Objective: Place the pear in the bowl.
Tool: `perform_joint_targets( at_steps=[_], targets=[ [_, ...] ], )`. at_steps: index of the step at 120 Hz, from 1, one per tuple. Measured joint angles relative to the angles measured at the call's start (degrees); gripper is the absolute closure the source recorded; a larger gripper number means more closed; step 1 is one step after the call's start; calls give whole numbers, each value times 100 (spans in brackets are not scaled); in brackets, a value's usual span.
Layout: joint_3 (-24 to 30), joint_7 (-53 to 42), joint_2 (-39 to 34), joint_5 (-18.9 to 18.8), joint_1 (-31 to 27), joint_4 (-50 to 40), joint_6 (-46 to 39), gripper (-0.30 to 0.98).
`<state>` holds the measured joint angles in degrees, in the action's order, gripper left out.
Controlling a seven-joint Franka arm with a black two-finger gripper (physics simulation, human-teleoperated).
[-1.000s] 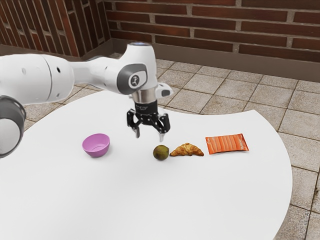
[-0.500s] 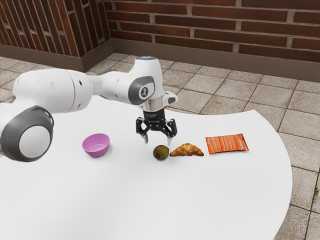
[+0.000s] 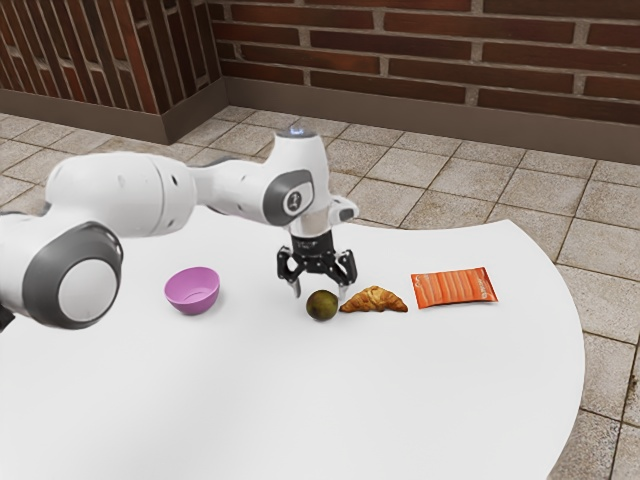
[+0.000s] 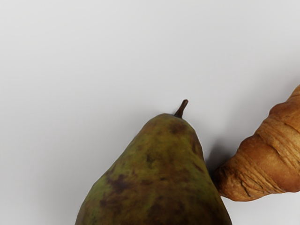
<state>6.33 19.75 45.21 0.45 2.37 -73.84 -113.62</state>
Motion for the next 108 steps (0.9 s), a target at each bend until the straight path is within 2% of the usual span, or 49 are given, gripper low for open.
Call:
perform_joint_targets(
  at_steps=[67,108],
  targets=[
    [9,-83,225,7,-3,25,-173,0],
    [9,-172,191,27,0,16,-185,24]
  ],
)
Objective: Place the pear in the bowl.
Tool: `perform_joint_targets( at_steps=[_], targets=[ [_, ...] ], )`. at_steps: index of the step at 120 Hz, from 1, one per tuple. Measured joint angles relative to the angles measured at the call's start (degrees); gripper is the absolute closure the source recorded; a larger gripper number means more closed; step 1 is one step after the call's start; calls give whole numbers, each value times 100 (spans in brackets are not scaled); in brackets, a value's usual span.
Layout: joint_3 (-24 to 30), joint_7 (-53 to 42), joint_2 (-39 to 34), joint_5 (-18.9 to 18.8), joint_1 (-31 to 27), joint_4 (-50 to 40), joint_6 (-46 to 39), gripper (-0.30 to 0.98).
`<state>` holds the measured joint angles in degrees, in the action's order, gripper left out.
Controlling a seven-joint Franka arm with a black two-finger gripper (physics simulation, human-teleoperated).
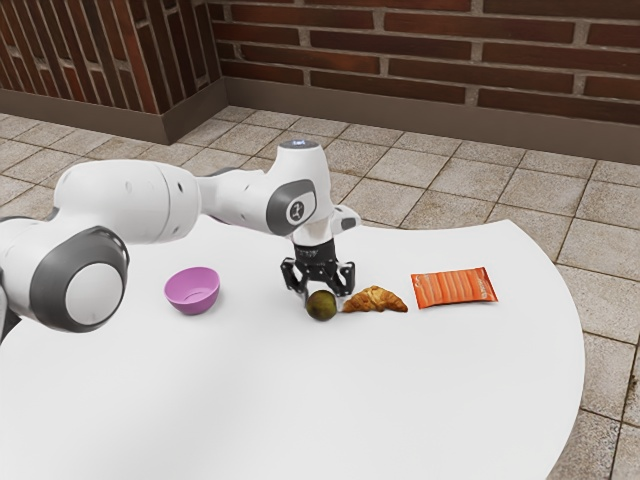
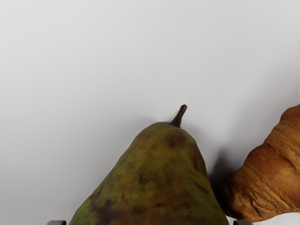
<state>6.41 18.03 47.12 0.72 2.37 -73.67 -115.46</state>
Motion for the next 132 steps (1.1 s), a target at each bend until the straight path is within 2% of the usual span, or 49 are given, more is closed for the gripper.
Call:
perform_joint_targets(
  at_steps=[25,72,107,132],
  targets=[
    [-1,-23,-9,1,0,6,-2,31],
    [-13,-25,-149,-44,16,-36,-5,36],
    [-256,-13,-1062,-117,-31,-470,26,38],
    [-415,-8,-1985,-123,-526,-1454,50,37]
  ],
)
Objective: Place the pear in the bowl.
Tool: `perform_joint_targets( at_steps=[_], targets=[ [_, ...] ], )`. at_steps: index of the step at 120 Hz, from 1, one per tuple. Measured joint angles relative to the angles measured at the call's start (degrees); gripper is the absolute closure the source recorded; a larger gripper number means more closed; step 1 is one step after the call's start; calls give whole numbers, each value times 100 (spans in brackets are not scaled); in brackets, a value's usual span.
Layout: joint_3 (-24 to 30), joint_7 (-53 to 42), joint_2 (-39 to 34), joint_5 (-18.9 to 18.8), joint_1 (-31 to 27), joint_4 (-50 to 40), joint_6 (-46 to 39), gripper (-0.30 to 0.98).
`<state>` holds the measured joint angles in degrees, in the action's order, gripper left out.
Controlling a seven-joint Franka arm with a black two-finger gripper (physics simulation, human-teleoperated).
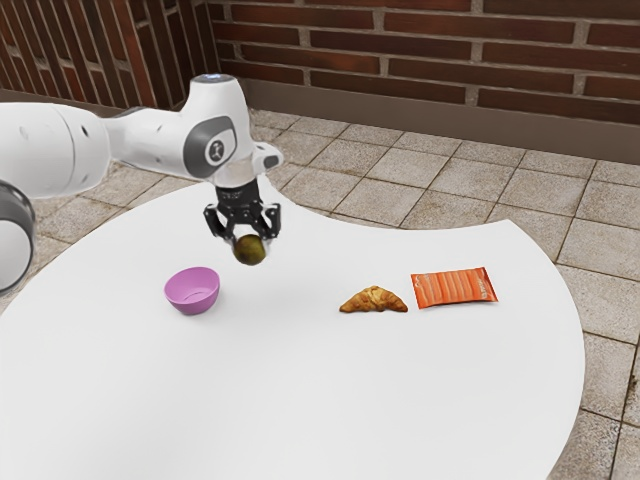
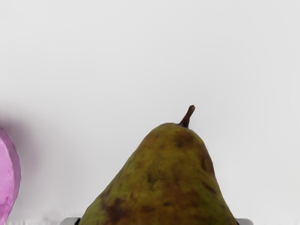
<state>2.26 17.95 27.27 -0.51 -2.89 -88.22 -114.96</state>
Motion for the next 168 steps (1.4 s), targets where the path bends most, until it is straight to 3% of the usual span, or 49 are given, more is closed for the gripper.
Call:
perform_joint_targets(
  at_steps=[27,47,80,117,145,168],
  targets=[
    [-30,2,-968,0,-712,-1205,9,37],
    [-30,0,-1141,1,-943,-1449,12,37],
    [207,-38,-373,-7,-1331,-513,18,37],
    [345,-127,-5,-2,-1600,-269,18,36],
    [345,-184,-25,67,-1584,-322,18,15],
    [311,-225,-403,75,-1567,-607,18,6]
  ],
)
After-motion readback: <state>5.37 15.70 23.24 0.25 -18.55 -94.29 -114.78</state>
